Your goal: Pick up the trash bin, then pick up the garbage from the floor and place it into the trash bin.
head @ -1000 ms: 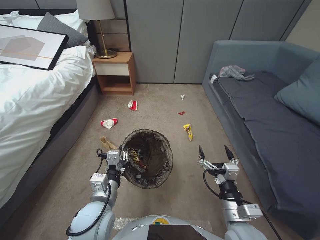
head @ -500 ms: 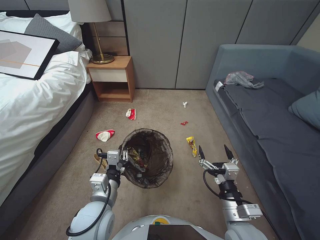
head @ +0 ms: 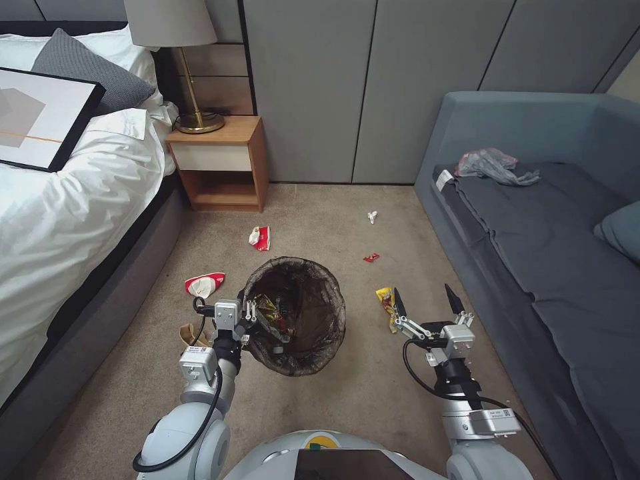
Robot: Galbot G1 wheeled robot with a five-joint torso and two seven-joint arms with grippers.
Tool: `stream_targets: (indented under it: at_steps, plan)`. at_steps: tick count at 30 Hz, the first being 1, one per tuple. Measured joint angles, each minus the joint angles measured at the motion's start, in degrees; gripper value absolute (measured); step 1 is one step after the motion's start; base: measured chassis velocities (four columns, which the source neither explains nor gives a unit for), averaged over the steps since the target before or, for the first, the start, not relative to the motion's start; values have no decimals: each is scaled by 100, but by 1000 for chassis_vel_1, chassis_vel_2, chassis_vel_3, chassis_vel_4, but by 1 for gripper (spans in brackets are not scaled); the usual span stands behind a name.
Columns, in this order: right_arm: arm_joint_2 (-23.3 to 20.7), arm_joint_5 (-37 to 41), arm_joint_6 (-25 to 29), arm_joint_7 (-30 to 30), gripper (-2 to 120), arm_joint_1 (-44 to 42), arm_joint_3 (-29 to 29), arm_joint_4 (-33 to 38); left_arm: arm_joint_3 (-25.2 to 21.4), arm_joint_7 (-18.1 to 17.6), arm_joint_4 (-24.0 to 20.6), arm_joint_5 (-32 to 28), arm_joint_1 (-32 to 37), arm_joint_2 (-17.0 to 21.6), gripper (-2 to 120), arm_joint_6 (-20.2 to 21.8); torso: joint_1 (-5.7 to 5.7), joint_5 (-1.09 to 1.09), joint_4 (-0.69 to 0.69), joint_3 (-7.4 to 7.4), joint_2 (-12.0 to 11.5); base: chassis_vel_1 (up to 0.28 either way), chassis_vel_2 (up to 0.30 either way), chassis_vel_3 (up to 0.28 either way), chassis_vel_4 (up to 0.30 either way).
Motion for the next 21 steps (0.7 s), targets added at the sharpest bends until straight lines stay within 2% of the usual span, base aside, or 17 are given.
stream_targets:
  at_steps: [10, 18, 21]
  plan:
    - [-114, -59, -12, -69, 100, 153, 70, -43, 4, 0, 5, 9, 15, -3, 7, 0, 0, 1, 1, 0, 0, 0, 0, 0, 0]
    - [-333, 169, -383, -86, 100, 585, 112, -49, 2, 0, 2, 24, 48, 8, 7, 0, 0, 1, 0, 0, 0, 0, 0, 0, 0]
    - [-510, 458, -729, -68, 100, 1119, 117, -147, 2, 2, 2, 25, 59, 30, 7, 0, 0, 1, 0, 0, 0, 0, 0, 0, 0]
